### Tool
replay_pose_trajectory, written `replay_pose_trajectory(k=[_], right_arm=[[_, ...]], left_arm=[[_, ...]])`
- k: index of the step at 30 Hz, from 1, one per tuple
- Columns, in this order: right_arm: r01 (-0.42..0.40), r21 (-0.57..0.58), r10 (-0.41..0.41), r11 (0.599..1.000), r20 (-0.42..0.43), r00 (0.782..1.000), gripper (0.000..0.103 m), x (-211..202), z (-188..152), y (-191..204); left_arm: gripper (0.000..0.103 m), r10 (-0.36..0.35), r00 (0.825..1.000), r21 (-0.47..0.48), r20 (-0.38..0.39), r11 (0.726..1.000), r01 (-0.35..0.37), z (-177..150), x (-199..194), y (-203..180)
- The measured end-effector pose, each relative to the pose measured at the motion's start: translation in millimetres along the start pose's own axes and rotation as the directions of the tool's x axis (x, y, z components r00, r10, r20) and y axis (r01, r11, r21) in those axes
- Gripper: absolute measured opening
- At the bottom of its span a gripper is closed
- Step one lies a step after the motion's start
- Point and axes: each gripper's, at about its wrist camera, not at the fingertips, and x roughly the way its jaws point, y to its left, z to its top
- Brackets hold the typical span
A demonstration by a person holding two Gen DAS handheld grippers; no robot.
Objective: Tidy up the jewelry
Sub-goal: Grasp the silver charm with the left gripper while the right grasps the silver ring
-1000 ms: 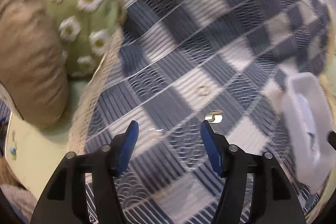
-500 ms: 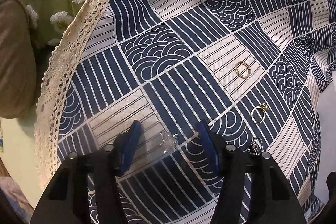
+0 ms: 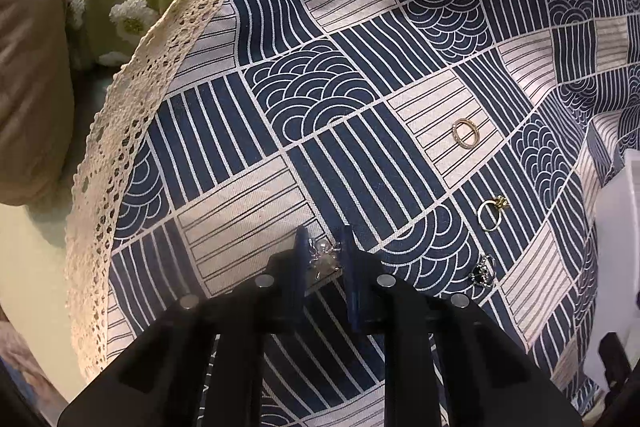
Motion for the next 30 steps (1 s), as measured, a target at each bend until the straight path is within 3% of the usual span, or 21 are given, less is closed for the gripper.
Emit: replay_pose_trajectory(k=[6,10,13,19,22,27,30], right_arm=[[-0.118,-0.010,0.118,0.993,0.007,0.993,0.088,9,11,36],[-0.129,-0.042,0.130,0.991,0.024,0.991,0.088,19,23,68],[-0.168,-0.033,0.167,0.985,-0.016,0.986,0.088,41,34,89],[-0.147,-0.025,0.145,0.989,-0.058,0.988,0.086,73,46,114],[-0.134,-0.027,0.131,0.991,-0.113,0.985,0.079,91,41,121],[-0.102,-0.044,0.097,0.994,-0.107,0.990,0.075,94,37,124],[-0.099,-0.034,0.095,0.995,-0.103,0.990,0.062,93,37,119]], left_arm=[[0.015,-0.012,0.998,-0.015,0.061,1.000,0.013,-3,-31,11],[0.015,-0.012,0.994,-0.049,0.108,0.999,0.017,-6,-54,19],[0.015,-0.008,0.992,-0.081,0.124,0.997,0.018,-10,-62,27],[0.015,-0.015,0.992,-0.090,0.123,0.996,0.026,-4,-62,28],[0.015,-0.021,0.992,-0.079,0.121,0.996,0.030,-3,-64,29],[0.015,-0.051,0.991,-0.065,0.121,0.996,0.059,-1,-58,21],[0.015,-0.049,0.992,-0.056,0.120,0.997,0.056,-2,-58,19]])
